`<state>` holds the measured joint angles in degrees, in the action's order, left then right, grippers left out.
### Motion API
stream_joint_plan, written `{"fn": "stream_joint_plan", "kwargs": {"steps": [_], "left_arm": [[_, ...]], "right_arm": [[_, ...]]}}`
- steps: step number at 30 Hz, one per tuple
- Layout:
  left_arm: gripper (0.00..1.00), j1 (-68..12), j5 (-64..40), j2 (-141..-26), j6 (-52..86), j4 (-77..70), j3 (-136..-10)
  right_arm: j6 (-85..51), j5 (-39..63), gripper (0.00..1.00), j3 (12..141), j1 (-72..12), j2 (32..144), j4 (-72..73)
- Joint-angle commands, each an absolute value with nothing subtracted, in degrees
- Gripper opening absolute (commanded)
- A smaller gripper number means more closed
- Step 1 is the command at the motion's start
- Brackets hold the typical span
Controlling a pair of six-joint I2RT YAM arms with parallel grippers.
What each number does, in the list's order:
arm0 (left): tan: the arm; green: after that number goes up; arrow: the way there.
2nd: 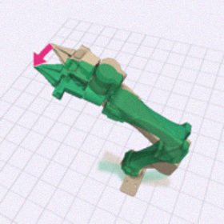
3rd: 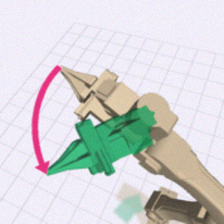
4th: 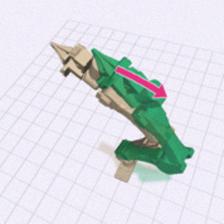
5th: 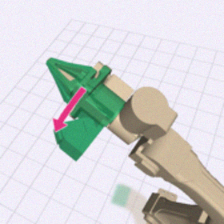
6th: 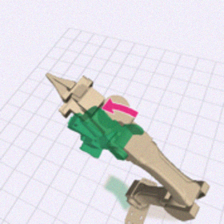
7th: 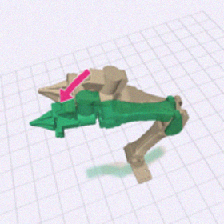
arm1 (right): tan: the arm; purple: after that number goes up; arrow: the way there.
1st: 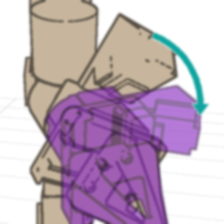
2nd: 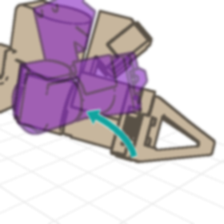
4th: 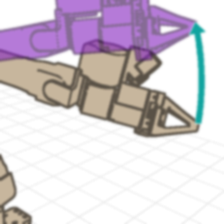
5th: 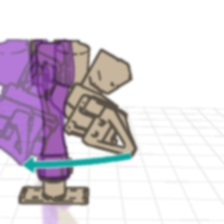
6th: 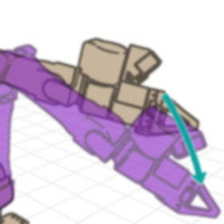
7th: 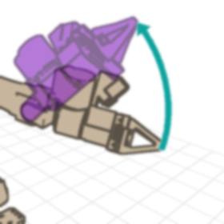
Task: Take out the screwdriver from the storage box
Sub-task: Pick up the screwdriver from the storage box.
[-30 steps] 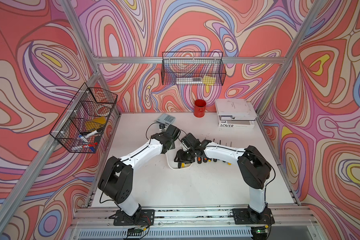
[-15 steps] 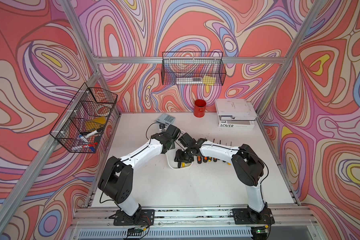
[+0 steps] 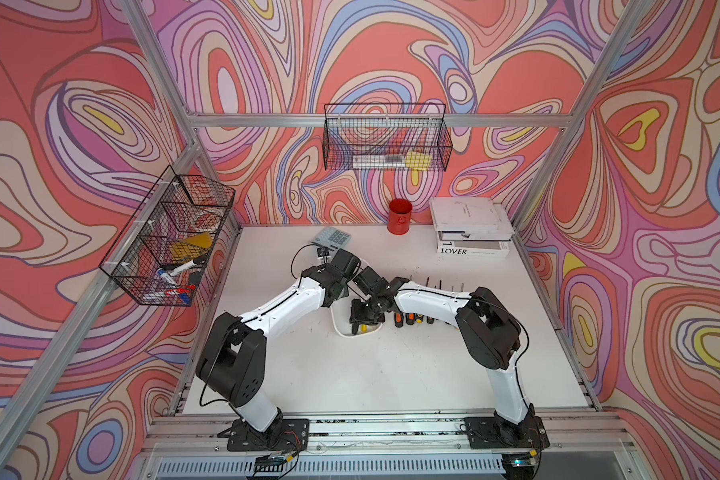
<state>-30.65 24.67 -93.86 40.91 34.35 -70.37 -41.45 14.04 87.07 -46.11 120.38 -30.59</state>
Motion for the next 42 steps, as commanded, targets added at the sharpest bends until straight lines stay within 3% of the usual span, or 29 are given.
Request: {"fn": "stream_joint_plan", "kwargs": {"steps": [1, 9, 32, 42], "left_arm": [[0.00, -31.10, 24.17, -93.35, 41.04, 34.80, -71.48], [0.00, -31.09, 26.01, -93.58, 40.90, 35.47, -71.10], [0.00, -29.82, 28.65, -92.66, 40.63, 36.74, -70.01], [0.00, -28.32, 29.61, -90.76, 39.65, 37.52, -68.49]], "right_arm": [[-40.89, 10.54, 0.25, 85.31, -46.33, 122.82, -31.55], [-37.77, 9.83, 0.00, 84.64, -46.33, 118.55, -28.90], [-34.31, 1.98, 0.00, 86.04, -45.58, 103.75, -34.30], [-35.17, -0.28, 0.00, 85.64, -42.08, 102.72, -38.92]]}}
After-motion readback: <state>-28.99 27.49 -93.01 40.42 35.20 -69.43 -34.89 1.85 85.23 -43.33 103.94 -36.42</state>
